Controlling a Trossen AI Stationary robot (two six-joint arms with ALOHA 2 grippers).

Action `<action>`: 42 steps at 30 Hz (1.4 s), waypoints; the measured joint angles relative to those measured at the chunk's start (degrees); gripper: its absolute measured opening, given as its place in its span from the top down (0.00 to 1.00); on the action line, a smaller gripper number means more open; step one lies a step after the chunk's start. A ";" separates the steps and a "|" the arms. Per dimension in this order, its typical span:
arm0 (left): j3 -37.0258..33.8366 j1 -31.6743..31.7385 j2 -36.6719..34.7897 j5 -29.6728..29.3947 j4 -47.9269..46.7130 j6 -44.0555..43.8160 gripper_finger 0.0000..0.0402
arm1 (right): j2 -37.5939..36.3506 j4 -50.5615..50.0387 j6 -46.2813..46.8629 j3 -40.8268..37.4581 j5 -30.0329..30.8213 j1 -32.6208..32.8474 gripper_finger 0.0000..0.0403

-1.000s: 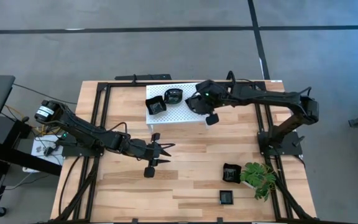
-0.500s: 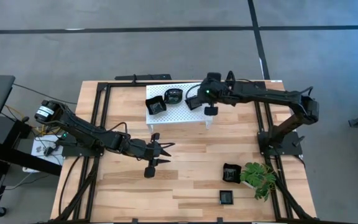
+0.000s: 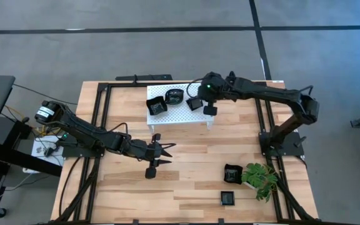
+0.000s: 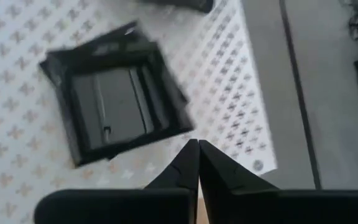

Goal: Pick & Place Mini shaped plates
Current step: Stack the black square plate on top of the black square plate on the shelf

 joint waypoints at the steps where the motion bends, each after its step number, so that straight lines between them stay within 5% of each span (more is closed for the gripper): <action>1: 0.00 0.00 0.00 0.00 0.04 0.00 0.73 | 0.44 -0.23 -0.25 -0.04 0.10 0.01 1.00; 8: 0.00 0.02 0.02 0.02 1.13 0.01 0.73 | 2.98 0.50 -4.55 0.03 4.69 2.06 1.00; 14: 0.00 0.01 0.02 0.02 1.56 0.01 0.73 | 2.08 3.14 -5.12 0.03 4.06 3.11 1.00; 18: 0.00 0.01 0.02 0.02 1.55 0.01 0.73 | 2.06 4.38 -5.14 0.05 -2.80 2.79 1.00; 26: 0.00 0.02 0.02 0.02 1.55 0.01 0.73 | 1.80 5.59 -4.43 0.05 1.60 2.44 1.00; 31: 0.00 0.02 0.02 0.02 1.56 0.01 0.73 | 2.05 5.66 -1.67 0.05 -8.52 3.20 1.00; 39: 0.00 0.02 0.02 0.02 1.55 0.01 0.73 | 1.99 9.66 -2.06 0.03 -0.31 4.86 1.00; 42: 0.00 -0.18 0.02 0.00 1.55 0.01 0.73 | 1.82 8.06 -0.12 0.04 -2.45 5.23 1.00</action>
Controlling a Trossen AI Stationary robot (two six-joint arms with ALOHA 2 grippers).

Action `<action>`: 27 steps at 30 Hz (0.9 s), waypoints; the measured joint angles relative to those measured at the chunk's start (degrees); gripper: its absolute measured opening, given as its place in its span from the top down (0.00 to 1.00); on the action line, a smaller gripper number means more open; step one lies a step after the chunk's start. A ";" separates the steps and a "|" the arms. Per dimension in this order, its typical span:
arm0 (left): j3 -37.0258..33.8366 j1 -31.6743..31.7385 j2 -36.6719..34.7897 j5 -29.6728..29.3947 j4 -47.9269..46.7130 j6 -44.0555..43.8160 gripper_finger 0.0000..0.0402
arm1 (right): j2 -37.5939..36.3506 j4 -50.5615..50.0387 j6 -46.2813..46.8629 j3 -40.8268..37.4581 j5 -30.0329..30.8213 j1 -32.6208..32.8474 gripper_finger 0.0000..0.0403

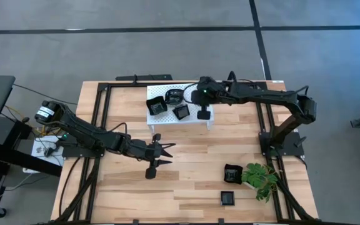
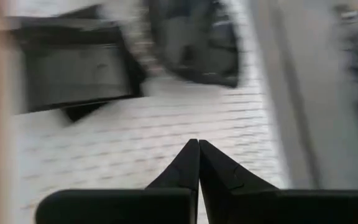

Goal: Pick & Place Mini shaped plates
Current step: Stack the black square plate on top of the black square plate on the shelf

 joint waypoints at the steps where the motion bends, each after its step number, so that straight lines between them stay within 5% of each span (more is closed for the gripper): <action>1: 0.00 -0.11 0.00 0.02 0.00 0.00 0.73 | 0.04 -1.05 0.43 -0.02 -2.36 0.38 1.00; 4: 0.00 -0.44 0.00 0.02 0.00 0.00 0.73 | 0.04 -2.59 -0.28 -0.02 -5.91 2.60 1.00; 9: 0.00 -0.76 0.00 0.02 0.00 -0.05 0.73 | -0.35 -2.50 -3.37 -0.02 2.00 7.06 1.00; 14: 0.00 -0.74 0.00 0.00 0.00 -1.62 0.73 | -0.41 -1.84 -7.28 0.01 2.56 11.02 0.98; 27: 0.00 -0.74 0.00 0.02 0.02 -1.70 0.73 | -0.16 2.66 -11.73 0.01 1.18 13.33 0.70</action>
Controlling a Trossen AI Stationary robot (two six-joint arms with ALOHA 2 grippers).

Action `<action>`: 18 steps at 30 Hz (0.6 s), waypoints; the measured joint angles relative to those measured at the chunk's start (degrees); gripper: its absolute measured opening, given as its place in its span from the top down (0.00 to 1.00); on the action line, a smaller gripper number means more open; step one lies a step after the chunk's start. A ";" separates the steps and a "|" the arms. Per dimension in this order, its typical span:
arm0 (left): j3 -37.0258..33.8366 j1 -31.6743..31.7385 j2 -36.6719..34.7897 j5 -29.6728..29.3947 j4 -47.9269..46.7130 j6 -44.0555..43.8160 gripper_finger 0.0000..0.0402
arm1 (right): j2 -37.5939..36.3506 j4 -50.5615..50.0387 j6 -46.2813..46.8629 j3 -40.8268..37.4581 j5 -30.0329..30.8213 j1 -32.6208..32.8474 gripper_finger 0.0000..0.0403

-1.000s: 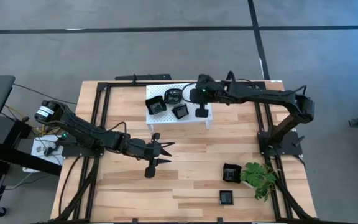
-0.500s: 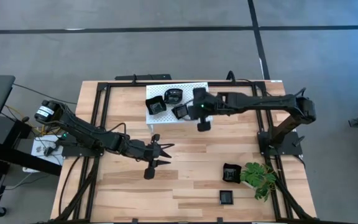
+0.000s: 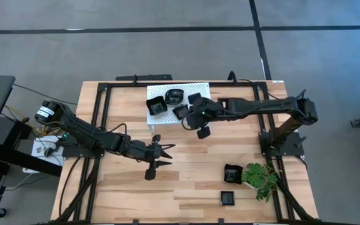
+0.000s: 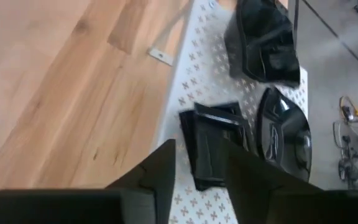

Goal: Pick & Place Mini shaped plates
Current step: Stack the black square plate on top of the black square plate on the shelf

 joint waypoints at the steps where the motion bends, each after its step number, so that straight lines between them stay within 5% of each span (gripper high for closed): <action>1: 0.00 0.00 0.00 0.00 0.00 0.00 0.73 | 0.02 -0.02 0.97 0.00 -0.02 -0.37 0.68; 18: -0.01 0.00 0.00 0.00 0.42 0.00 0.73 | 3.95 1.09 0.85 -0.04 -2.86 -2.57 0.69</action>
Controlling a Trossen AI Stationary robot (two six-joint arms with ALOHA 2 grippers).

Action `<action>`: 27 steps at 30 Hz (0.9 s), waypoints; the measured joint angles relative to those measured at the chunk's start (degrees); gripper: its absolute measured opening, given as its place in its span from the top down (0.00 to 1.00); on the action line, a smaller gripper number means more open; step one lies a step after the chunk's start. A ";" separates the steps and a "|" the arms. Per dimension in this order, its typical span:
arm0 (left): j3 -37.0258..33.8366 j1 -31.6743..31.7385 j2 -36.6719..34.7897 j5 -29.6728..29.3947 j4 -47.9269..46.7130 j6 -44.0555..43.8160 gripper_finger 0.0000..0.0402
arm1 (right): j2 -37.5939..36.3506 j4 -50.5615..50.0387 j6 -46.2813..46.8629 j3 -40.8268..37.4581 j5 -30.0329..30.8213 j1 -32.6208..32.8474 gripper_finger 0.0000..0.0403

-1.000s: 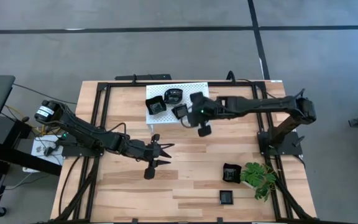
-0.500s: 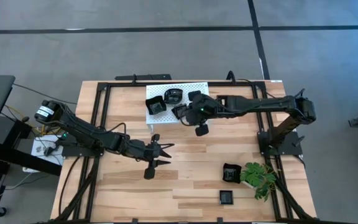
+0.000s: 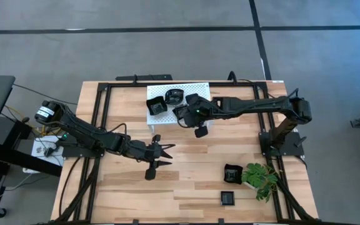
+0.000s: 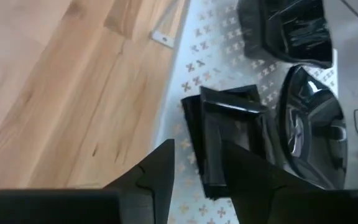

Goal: Pick & Place Mini shaped plates
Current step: Stack the black square plate on top of the black square plate on the shelf

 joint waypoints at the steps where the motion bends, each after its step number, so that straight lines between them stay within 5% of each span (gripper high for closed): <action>1: -0.01 0.00 0.00 0.00 0.00 0.00 0.73 | -0.02 -0.15 -0.06 0.00 0.10 0.02 0.69; 14: -0.03 0.00 0.00 0.00 0.02 0.00 0.73 | -0.17 -0.02 -0.76 0.02 -0.05 -2.99 0.98; 27: -0.03 0.00 0.00 0.00 0.02 0.00 0.73 | -0.22 2.86 -3.21 0.02 -0.22 -1.73 0.98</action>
